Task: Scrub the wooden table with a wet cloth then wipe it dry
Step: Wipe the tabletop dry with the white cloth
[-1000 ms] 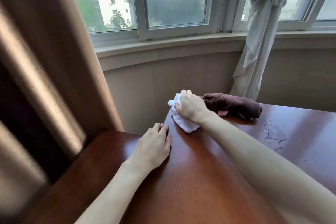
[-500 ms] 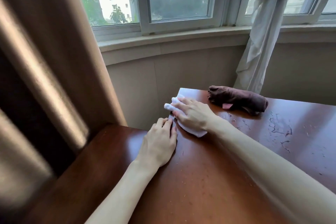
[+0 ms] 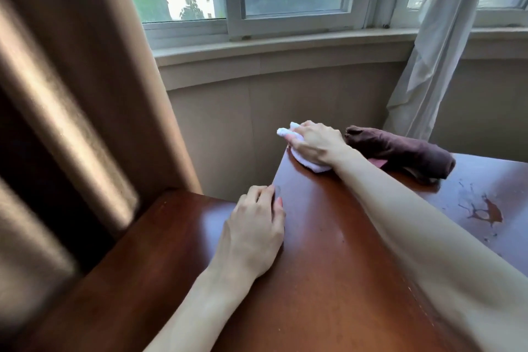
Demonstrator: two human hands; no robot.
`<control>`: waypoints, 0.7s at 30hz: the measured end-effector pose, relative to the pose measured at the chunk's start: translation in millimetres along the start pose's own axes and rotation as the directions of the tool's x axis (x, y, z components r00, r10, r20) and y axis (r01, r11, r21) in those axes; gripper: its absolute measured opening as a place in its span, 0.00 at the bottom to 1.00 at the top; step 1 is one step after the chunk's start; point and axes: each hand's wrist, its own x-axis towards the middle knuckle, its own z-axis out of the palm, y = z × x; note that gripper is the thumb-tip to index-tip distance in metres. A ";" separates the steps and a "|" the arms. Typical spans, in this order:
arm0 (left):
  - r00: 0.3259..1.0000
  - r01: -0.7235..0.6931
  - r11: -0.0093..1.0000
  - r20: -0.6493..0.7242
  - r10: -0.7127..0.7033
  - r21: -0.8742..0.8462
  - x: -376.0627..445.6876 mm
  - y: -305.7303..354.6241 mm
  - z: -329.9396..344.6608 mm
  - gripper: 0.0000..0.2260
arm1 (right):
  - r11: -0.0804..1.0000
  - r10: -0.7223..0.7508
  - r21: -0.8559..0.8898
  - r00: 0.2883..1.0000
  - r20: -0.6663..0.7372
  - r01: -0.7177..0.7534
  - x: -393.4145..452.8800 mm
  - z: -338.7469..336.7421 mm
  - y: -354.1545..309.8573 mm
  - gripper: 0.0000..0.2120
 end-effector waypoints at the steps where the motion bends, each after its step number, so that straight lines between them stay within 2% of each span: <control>1: 1.000 0.001 1.000 -0.003 -0.001 0.004 -0.7 -0.1 -0.2 0.17 | 1.000 -0.002 0.012 1.000 -0.003 0.002 -2.9 -1.0 -3.4 0.18; 4: 0.999 0.040 0.999 0.026 -0.040 -0.003 -1.7 1.3 -3.6 0.18 | 0.994 -0.108 -0.006 0.993 -0.048 0.108 -21.5 2.7 -13.2 0.21; 9: 0.981 0.190 0.979 0.062 -0.186 -0.072 -13.9 -7.8 -29.6 0.20 | 0.971 -0.239 -0.009 0.971 -0.009 0.239 -87.0 12.3 -52.8 0.22; 12: 0.978 0.206 0.974 0.050 -0.202 -0.092 -42.2 -13.7 -57.1 0.17 | 0.954 -0.299 0.015 0.954 -0.019 0.299 -144.5 19.4 -92.5 0.26; 14: 0.982 0.185 0.980 0.040 -0.182 -0.078 -69.2 -15.1 -75.8 0.18 | 0.939 -0.336 0.050 0.940 -0.053 0.339 -193.6 16.3 -126.8 0.26; 17: 0.985 0.169 0.985 0.032 -0.168 -0.047 -113.1 -16.7 -100.0 0.20 | 0.842 -0.517 0.059 0.833 -0.195 0.536 -277.0 18.5 -173.7 0.24; 19: 0.986 0.158 0.986 0.058 -0.154 -0.062 -142.5 -13.2 -113.1 0.22 | 0.742 -0.644 0.107 0.748 -0.162 0.662 -326.5 19.4 -184.9 0.21; 21: 0.987 0.131 0.989 0.102 -0.124 -0.063 -171.8 -11.1 -121.0 0.25 | 0.690 -0.695 0.153 0.707 -0.130 0.707 -347.0 12.0 -177.9 0.19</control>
